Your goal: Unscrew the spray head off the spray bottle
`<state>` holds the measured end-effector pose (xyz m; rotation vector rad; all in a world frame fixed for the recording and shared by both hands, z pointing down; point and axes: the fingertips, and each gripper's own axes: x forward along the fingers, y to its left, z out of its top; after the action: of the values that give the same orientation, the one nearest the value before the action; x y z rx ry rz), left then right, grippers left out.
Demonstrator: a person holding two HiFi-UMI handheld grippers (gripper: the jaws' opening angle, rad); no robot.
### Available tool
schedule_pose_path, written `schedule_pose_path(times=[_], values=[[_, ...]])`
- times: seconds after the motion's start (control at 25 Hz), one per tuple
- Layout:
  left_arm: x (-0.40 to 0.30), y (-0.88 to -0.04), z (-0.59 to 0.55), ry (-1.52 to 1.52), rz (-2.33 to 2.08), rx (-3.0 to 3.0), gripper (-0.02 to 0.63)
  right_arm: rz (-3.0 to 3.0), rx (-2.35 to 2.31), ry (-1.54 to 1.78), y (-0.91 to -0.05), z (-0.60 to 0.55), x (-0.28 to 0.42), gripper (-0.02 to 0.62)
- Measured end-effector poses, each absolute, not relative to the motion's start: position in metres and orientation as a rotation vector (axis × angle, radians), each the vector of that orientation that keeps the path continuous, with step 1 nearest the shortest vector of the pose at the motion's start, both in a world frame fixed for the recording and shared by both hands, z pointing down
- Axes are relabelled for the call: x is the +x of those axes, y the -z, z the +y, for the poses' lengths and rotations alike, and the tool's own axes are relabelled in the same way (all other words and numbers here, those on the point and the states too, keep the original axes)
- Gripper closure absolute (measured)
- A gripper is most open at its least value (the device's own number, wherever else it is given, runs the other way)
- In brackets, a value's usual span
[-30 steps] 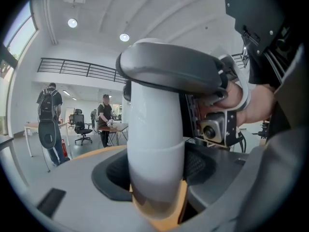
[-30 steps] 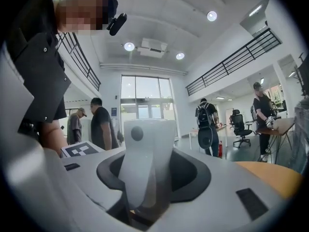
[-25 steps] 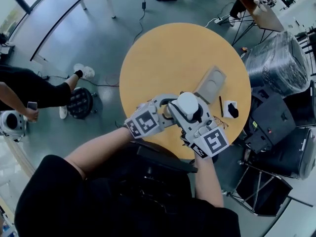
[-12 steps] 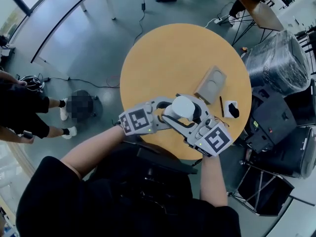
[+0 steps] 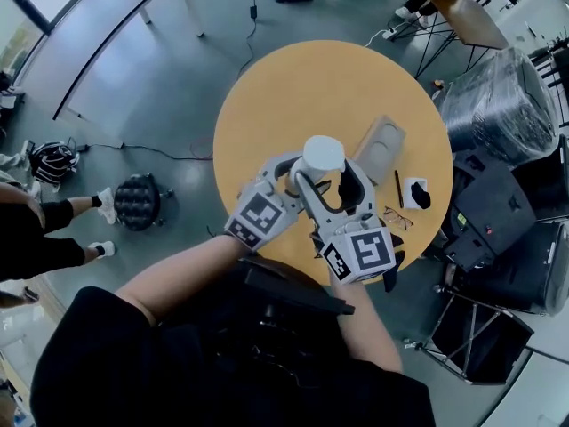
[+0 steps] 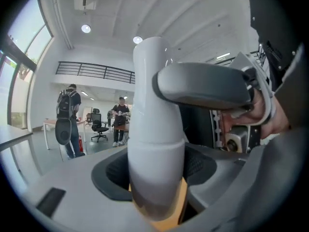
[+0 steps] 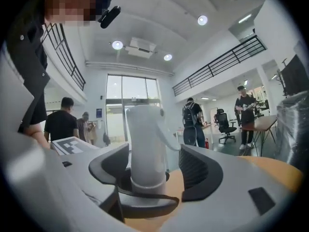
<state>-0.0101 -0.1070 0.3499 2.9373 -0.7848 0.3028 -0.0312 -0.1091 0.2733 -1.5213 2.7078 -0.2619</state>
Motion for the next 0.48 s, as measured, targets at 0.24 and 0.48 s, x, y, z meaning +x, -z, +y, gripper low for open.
schedule_pose_path(times=[0.24,0.48], values=[[-0.001,-0.347,-0.111,-0.337,-0.891,2.949,0.304,2.728,-1.588,0.256,-0.281,-0.119,-0.037,0.307],[-0.002,-0.342,-0.092,-0.278,-0.610,3.012,0.305,2.896,-1.218,0.213,-0.273,-0.101,-0.048,0.344]])
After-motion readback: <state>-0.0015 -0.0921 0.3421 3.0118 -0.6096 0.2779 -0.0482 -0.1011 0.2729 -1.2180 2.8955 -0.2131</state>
